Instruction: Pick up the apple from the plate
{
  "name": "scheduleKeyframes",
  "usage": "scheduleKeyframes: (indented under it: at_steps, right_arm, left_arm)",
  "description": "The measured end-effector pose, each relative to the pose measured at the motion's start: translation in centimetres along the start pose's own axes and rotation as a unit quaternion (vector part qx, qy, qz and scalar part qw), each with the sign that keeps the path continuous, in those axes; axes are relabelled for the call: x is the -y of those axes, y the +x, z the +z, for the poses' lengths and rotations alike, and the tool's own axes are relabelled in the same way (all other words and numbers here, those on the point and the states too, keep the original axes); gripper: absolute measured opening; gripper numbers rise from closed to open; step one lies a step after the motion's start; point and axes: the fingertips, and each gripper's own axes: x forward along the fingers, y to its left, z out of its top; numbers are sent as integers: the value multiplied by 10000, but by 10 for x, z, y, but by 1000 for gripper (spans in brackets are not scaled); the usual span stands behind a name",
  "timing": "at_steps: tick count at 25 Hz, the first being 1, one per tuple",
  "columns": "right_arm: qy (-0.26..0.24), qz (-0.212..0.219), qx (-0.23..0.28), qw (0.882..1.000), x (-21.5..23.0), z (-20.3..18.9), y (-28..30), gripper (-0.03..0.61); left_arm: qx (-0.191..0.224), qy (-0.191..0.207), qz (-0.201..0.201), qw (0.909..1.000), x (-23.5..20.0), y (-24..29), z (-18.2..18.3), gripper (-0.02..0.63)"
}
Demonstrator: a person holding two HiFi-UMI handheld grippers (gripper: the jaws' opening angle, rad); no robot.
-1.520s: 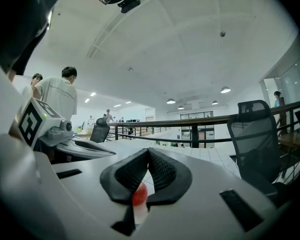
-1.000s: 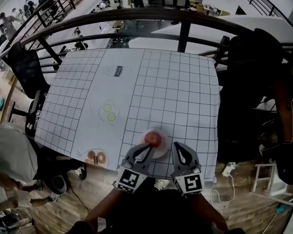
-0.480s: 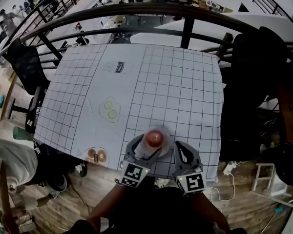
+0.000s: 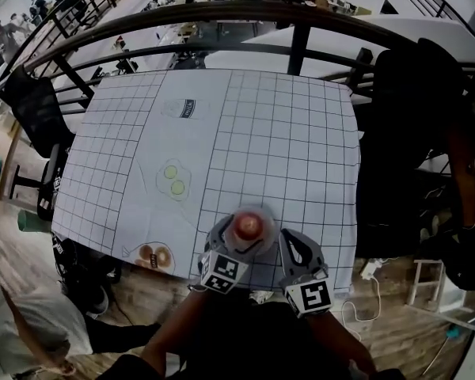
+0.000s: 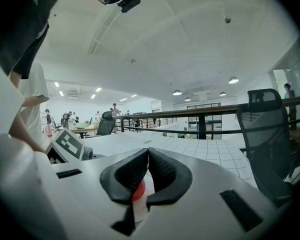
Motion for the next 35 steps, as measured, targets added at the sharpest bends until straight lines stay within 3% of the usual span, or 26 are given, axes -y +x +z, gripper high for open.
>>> scheduleKeyframes:
  at_steps: [23,35]
  right_arm:
    - [-15,-22,-132,9999,12,-6,12,25]
    - [-25,-211,-62,9998,22,-3,-4,25]
  left_arm:
    - [-253,285,-146,9992,-4,27,-8,411]
    - [-74,402,-150,9991,0,18,15,411]
